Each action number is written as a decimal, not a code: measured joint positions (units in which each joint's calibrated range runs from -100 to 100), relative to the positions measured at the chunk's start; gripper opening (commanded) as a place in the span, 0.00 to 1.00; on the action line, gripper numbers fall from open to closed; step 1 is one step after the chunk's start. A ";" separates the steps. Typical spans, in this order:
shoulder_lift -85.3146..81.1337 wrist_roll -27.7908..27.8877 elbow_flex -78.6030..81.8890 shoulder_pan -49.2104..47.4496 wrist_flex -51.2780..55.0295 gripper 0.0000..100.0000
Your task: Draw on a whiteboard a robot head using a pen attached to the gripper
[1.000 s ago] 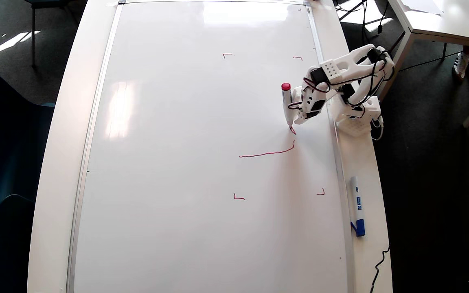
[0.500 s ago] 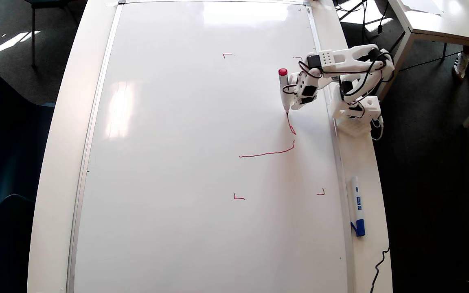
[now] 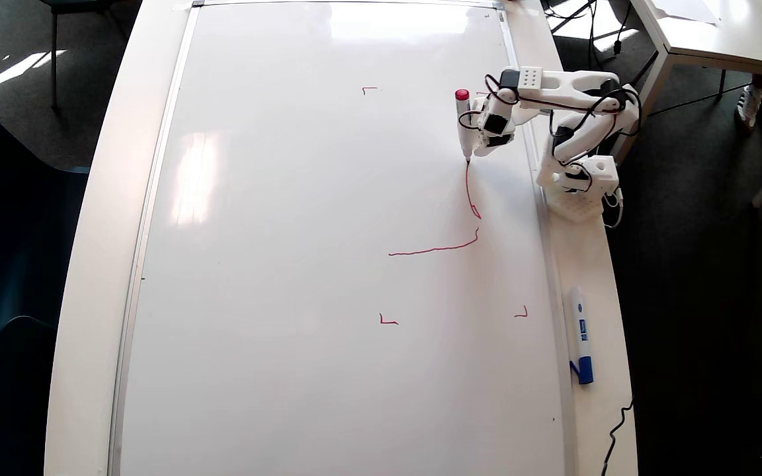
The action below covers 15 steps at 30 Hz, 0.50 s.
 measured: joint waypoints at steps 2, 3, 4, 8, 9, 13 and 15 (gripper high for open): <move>0.17 0.85 0.00 1.58 0.00 0.01; 0.17 1.22 0.00 2.34 -0.17 0.01; 0.25 1.74 0.00 3.39 -0.42 0.01; 3.39 2.64 -1.46 6.11 -4.65 0.01; 4.07 2.69 -1.92 6.41 -4.98 0.01; 9.66 2.69 -7.31 7.77 -5.57 0.01; 11.18 2.69 -8.95 7.99 -5.57 0.01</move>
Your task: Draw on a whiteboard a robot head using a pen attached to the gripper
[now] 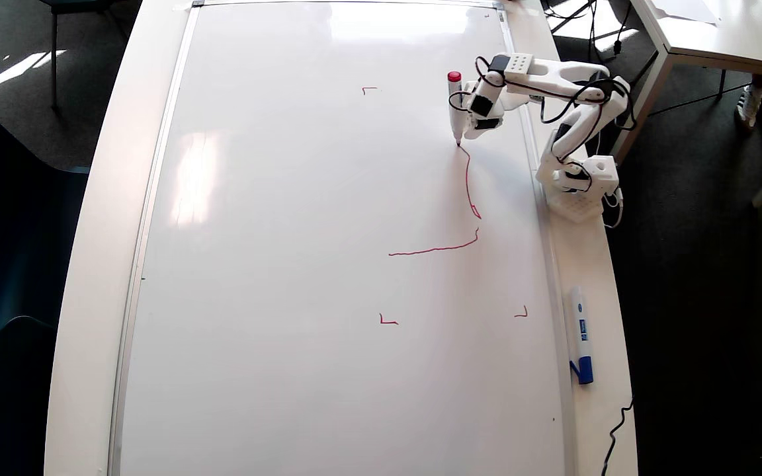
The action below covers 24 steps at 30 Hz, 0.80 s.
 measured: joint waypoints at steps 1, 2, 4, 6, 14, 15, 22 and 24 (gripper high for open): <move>0.76 0.00 -1.01 0.15 0.00 0.01; 1.27 0.00 -1.37 0.15 0.00 0.01; 2.63 0.00 -2.83 0.23 0.00 0.01; 4.40 0.00 -4.84 -0.08 0.00 0.01; 14.82 -2.06 -16.90 -1.06 0.00 0.01; 16.77 -2.64 -19.46 -1.43 -0.17 0.01; 26.01 -5.76 -32.62 -5.51 -0.93 0.01; 27.95 -6.71 -35.27 -6.26 0.00 0.01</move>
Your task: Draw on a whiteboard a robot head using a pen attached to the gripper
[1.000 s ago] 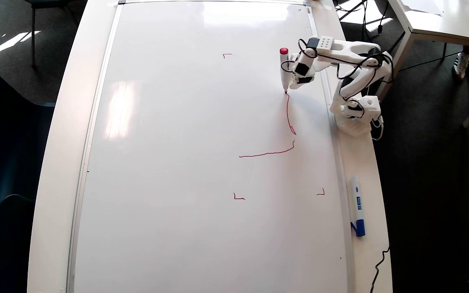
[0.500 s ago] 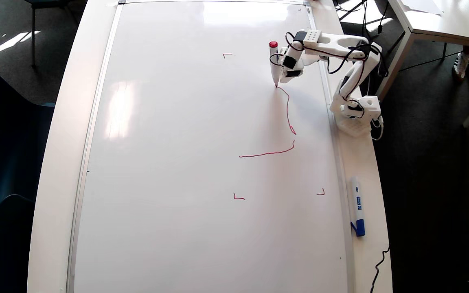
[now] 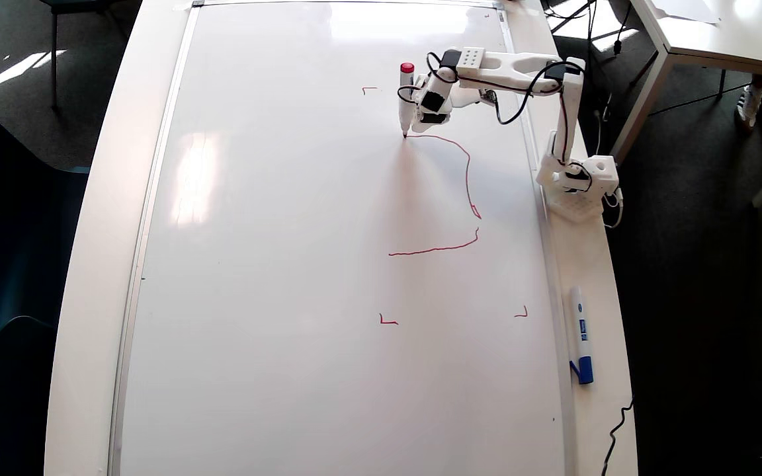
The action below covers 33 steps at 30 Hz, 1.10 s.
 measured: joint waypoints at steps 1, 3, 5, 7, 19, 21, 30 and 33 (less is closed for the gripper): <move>1.52 -0.42 -1.74 -0.53 -1.01 0.01; 3.73 -1.27 -5.12 -1.81 -0.93 0.01; 5.84 -1.85 -8.31 -2.41 -0.93 0.01; 7.96 -2.43 -11.24 -3.32 -0.93 0.01; 10.00 -6.08 -13.89 -7.54 -0.51 0.01; 10.00 -7.19 -13.89 -9.88 -0.51 0.01; 10.00 -11.84 -13.89 -18.25 -0.51 0.01; 10.00 -13.00 -13.89 -20.29 -0.51 0.01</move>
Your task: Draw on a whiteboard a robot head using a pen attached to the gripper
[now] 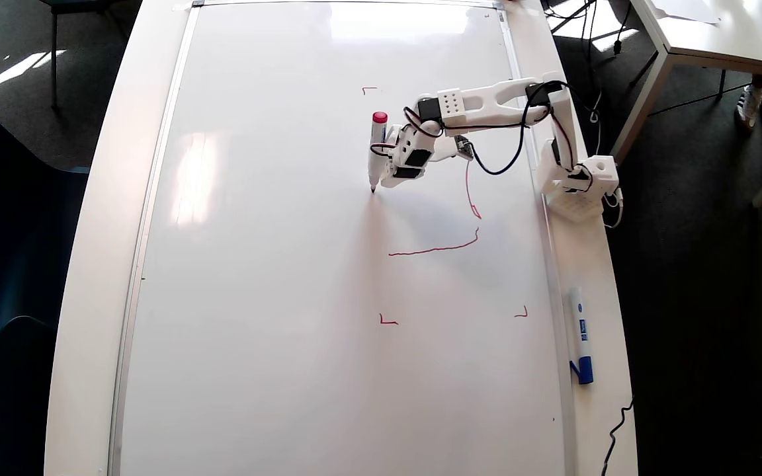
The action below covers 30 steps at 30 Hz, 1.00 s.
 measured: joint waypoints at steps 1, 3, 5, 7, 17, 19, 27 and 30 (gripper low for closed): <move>0.00 -0.32 0.00 -0.83 0.00 0.01; 0.00 -1.27 0.00 -3.47 0.00 0.01; 0.00 -2.32 0.00 -4.98 0.00 0.01; 0.00 -3.17 0.00 -7.47 0.00 0.01; 0.00 -6.55 -0.18 -14.71 0.00 0.01; 0.00 -6.55 -0.18 -14.71 0.00 0.01; 0.00 -7.71 -2.47 -15.31 2.11 0.01; 0.00 -7.66 -7.22 -15.76 9.80 0.01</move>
